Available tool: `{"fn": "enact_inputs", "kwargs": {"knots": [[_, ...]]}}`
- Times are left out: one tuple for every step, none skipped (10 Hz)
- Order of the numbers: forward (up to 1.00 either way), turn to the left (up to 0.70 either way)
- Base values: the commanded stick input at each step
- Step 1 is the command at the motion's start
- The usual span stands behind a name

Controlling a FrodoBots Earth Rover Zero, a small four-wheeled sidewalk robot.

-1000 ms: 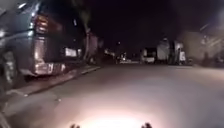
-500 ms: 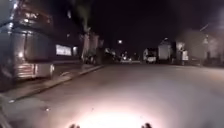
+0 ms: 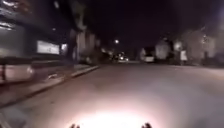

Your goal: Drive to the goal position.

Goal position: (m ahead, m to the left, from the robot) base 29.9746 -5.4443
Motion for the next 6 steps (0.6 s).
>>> {"fn": "enact_inputs", "kwargs": {"knots": [[0.7,0.0],[0.7,0.0],[0.7,0.0],[0.7,0.0],[0.7,0.0],[0.7,0.0]]}}
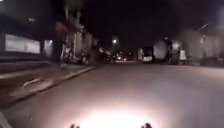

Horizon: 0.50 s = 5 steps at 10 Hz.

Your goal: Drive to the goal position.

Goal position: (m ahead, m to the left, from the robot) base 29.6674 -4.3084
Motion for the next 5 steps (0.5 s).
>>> {"fn": "enact_inputs", "kwargs": {"knots": [[0.7,0.0],[0.7,0.0],[0.7,0.0],[0.7,0.0],[0.7,0.0]]}}
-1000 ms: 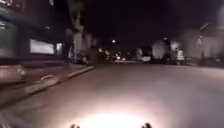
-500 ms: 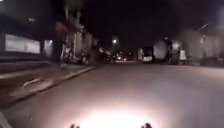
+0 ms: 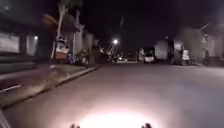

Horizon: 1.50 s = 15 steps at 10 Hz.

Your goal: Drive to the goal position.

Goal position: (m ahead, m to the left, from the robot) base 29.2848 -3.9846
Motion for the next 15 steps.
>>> {"fn": "enact_inputs", "kwargs": {"knots": [[0.7,0.0],[0.7,0.0],[0.7,0.0],[0.7,0.0],[0.7,0.0],[0.7,0.0],[0.7,0.0],[0.7,0.0],[0.7,0.0],[0.7,0.0],[0.7,0.0],[0.7,0.0],[0.7,0.0],[0.7,0.0],[0.7,0.0]]}}
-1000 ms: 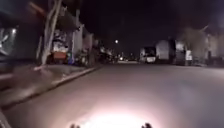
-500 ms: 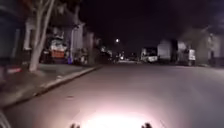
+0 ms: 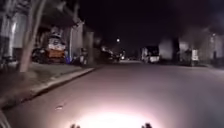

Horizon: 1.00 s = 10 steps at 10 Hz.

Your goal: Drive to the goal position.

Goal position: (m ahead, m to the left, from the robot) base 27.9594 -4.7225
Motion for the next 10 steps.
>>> {"fn": "enact_inputs", "kwargs": {"knots": [[0.7,0.0],[0.7,0.0],[0.7,0.0],[0.7,0.0],[0.7,0.0],[0.7,0.0],[0.7,0.0],[0.7,0.0],[0.7,0.0],[0.7,0.0]]}}
